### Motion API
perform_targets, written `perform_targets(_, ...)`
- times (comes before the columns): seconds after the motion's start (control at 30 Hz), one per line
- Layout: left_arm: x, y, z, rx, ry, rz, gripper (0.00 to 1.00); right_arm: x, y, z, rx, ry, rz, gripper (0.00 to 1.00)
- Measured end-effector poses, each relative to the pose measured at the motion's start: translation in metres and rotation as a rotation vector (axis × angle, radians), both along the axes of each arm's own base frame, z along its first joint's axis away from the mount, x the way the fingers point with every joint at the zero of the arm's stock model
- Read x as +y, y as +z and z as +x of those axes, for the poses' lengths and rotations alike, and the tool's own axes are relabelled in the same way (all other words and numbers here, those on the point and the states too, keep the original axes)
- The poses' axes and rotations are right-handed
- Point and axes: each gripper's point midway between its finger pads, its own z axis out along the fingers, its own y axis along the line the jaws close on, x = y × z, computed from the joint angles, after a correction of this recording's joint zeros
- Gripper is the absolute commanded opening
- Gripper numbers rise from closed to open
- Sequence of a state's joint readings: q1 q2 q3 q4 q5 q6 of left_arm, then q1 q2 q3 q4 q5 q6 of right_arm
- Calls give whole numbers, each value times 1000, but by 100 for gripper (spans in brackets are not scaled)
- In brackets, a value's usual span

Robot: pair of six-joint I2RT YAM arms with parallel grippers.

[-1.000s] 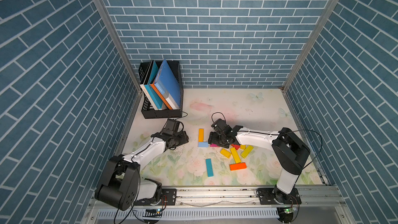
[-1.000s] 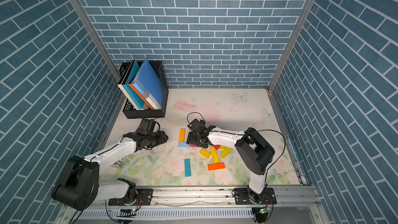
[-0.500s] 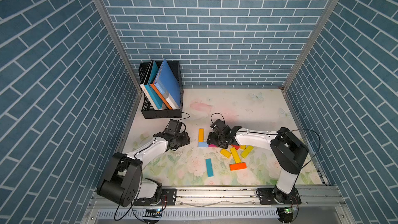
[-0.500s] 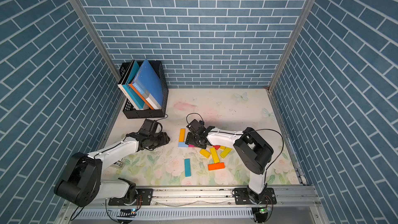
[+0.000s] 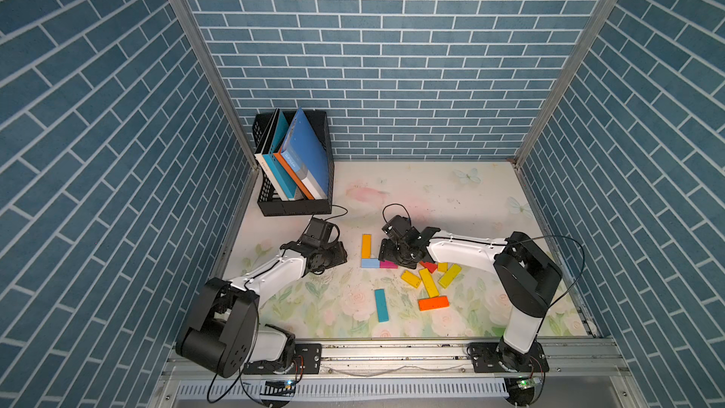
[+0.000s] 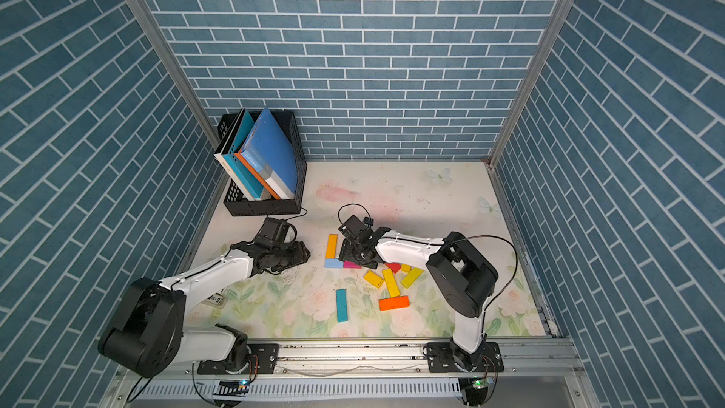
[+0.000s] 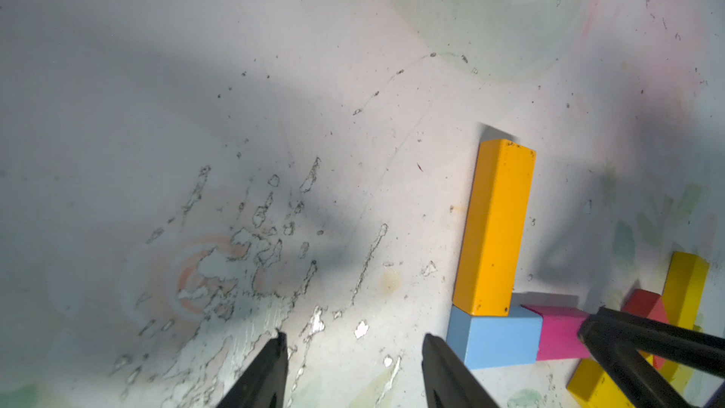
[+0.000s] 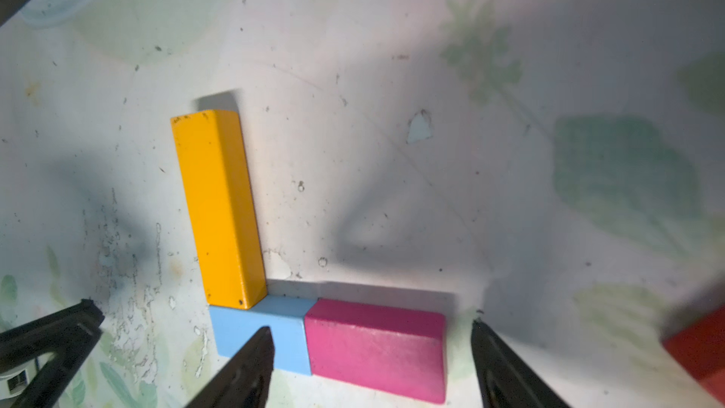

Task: Assemble the letter h with building blocks
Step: Assemble the building block at the center of the board, then move the building block to the center of the board.

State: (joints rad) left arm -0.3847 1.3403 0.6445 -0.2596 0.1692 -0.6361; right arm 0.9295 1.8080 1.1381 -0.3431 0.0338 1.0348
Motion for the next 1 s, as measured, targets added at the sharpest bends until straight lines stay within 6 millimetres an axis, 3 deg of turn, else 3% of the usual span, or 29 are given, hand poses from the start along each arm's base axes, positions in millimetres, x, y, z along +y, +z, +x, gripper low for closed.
perform_targets(0.2,-16,19,-13,-68,-61,38,68,-23,14,-15,-28,74,-49,79)
perform_targets(0.33,-54,31,-42,-118,-197,59,74,-40,28,-26,-54,107,-86,80)
perform_targets(0.5,-99,14,-94,-76,-392,97,78,-57,42,-31,-80,111,-121,80)
perform_targets(0.63,-119,-8,-122,-19,-482,157,79,-72,33,-46,-64,165,-142,81)
perform_targets(0.8,-119,-25,-129,24,-467,197,76,-79,24,-53,-52,219,-189,79)
perform_targets(1.0,-126,-27,-124,21,-438,194,60,-81,19,-55,-58,277,-229,76)
